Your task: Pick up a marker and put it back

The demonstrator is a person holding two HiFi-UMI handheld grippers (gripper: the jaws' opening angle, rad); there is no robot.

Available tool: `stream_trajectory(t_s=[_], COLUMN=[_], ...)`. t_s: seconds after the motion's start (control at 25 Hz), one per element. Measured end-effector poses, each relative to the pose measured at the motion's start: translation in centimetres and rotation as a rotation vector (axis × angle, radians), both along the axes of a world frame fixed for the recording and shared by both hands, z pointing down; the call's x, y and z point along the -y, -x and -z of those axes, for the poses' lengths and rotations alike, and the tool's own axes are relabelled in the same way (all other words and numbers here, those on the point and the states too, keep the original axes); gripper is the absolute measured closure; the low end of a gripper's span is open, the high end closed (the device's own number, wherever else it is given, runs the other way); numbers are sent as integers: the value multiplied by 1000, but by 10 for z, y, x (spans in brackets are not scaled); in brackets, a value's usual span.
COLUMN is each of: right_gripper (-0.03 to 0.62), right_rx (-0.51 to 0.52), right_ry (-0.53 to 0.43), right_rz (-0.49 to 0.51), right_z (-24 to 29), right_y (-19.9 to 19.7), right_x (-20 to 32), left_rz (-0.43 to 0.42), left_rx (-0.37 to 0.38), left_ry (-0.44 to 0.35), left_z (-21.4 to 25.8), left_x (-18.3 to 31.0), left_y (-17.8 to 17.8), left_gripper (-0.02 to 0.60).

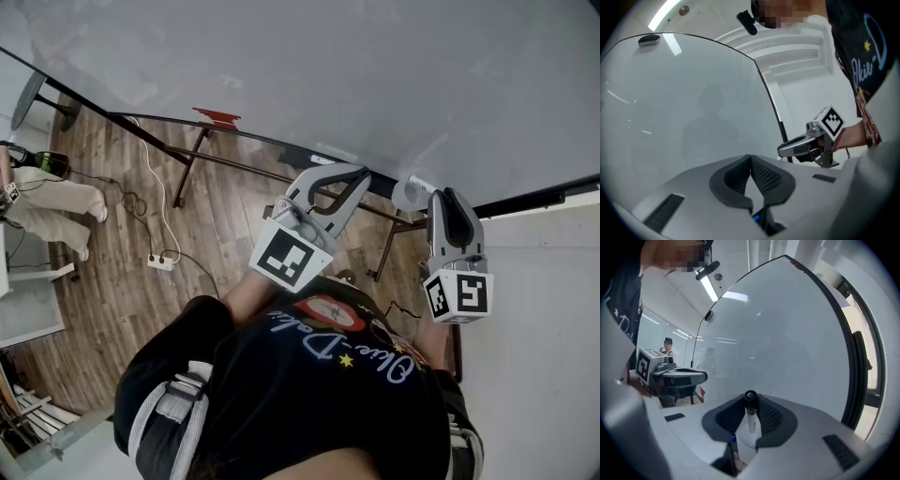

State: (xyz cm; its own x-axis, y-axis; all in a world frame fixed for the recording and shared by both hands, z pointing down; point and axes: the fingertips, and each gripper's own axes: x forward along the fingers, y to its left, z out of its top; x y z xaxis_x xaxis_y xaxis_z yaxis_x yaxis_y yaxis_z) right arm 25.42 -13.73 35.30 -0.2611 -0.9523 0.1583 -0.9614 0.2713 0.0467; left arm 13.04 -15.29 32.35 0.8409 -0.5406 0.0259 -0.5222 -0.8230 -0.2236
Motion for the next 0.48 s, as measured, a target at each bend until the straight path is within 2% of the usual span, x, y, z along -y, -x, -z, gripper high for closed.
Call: stream_trajectory(t_s=[0.2, 0.48], right_gripper=[522, 522], right_rx=[-1, -13], right_ry=[-22, -71], right_rz=[3, 11], right_z=[12, 34], right_y=[1, 0], right_x=[0, -6], left_rz=[3, -6], left_rx=[-28, -31], left_ry=[0, 7], left_z=[3, 3], left_x=[3, 6], left_y=[0, -1], left_gripper=[577, 577])
